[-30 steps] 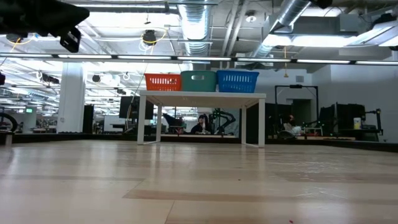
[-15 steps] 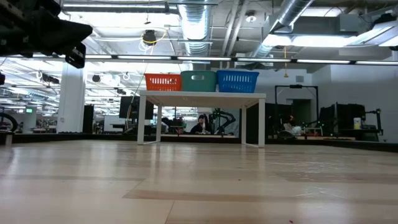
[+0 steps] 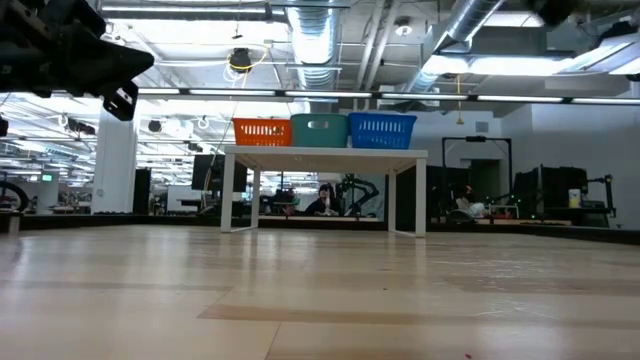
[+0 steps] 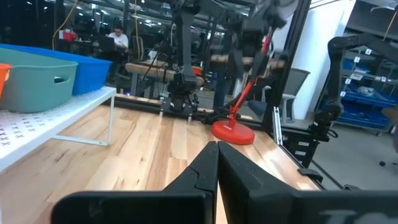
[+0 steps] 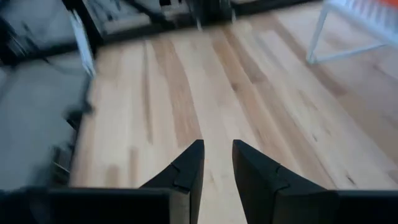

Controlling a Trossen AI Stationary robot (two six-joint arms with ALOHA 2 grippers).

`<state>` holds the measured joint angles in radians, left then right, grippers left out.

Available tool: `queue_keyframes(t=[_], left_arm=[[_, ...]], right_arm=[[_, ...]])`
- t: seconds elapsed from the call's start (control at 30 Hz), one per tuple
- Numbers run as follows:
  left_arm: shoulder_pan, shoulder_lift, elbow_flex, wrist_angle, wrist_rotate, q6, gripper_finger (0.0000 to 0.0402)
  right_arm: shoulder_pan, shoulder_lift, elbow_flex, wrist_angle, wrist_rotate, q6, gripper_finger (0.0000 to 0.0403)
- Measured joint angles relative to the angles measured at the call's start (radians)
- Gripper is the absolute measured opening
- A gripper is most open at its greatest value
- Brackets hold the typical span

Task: Pick & Place Office Desk Supplies
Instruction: Return to Home Position

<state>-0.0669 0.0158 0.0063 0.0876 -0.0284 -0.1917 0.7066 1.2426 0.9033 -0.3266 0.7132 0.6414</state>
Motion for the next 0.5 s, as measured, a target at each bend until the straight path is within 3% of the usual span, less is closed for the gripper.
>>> queue_keyframes(t=[0.2, 0.5], left_arm=[[0.000, 0.000, 0.000, 0.003, 0.000, 0.000, 0.0002], [0.000, 0.000, 0.000, 0.008, 0.000, 0.000, 0.0002]], right_arm=[[-0.086, 0.144, -0.087, 0.235, -0.149, -0.186, 0.0082], [-0.273, 0.332, -0.091, 0.575, -0.459, -0.532, 0.0082]])
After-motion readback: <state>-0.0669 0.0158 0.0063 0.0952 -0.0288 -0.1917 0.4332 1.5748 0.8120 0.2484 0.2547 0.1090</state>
